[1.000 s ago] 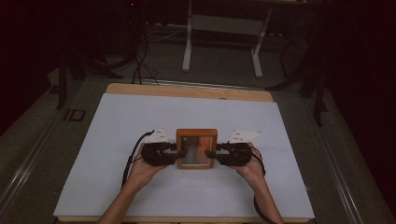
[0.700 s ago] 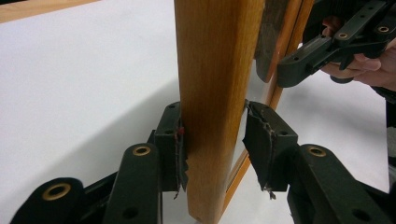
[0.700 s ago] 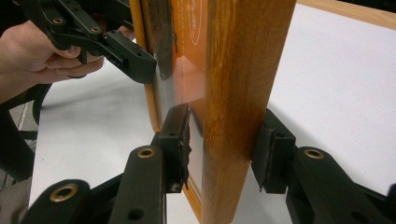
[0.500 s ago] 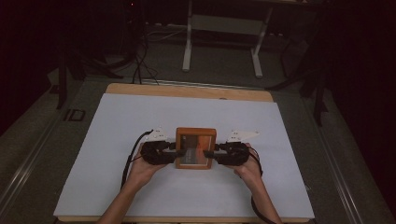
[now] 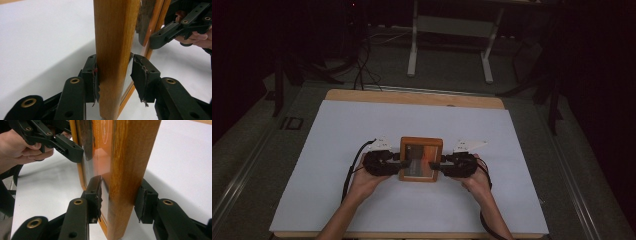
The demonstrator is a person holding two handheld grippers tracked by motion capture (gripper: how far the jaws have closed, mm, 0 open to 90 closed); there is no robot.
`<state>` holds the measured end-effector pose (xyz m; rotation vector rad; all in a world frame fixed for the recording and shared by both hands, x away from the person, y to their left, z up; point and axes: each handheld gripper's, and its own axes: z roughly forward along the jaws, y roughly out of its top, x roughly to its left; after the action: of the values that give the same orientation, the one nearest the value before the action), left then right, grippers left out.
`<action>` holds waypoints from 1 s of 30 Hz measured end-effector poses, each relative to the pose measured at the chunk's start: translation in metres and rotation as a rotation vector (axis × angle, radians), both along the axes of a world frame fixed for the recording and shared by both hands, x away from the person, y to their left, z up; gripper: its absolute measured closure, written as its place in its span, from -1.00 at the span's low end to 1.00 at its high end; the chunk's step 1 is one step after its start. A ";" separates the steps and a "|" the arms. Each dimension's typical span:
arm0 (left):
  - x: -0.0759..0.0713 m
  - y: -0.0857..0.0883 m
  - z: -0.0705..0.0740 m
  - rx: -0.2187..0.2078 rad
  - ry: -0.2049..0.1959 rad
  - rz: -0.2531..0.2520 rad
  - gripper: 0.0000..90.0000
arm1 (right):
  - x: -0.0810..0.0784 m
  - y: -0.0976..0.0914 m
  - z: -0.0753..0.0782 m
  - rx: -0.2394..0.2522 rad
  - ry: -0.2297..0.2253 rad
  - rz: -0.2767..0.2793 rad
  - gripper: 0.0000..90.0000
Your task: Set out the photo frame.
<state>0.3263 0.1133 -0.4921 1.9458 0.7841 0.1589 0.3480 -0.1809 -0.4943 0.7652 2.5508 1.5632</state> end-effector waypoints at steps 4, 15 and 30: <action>0.003 0.002 -0.002 -0.013 0.016 -0.002 0.30 | 0.001 0.001 -0.001 -0.003 0.004 -0.003 0.36; 0.009 0.002 -0.006 -0.040 0.041 0.021 0.30 | 0.006 0.000 -0.005 0.020 0.026 -0.020 0.35; 0.013 0.001 -0.009 -0.062 0.069 0.055 0.28 | 0.011 0.002 -0.009 0.031 0.048 -0.055 0.31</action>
<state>0.3396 0.1145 -0.5012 1.8804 0.8783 0.1003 0.3593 -0.1794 -0.5030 0.8795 2.5206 1.5904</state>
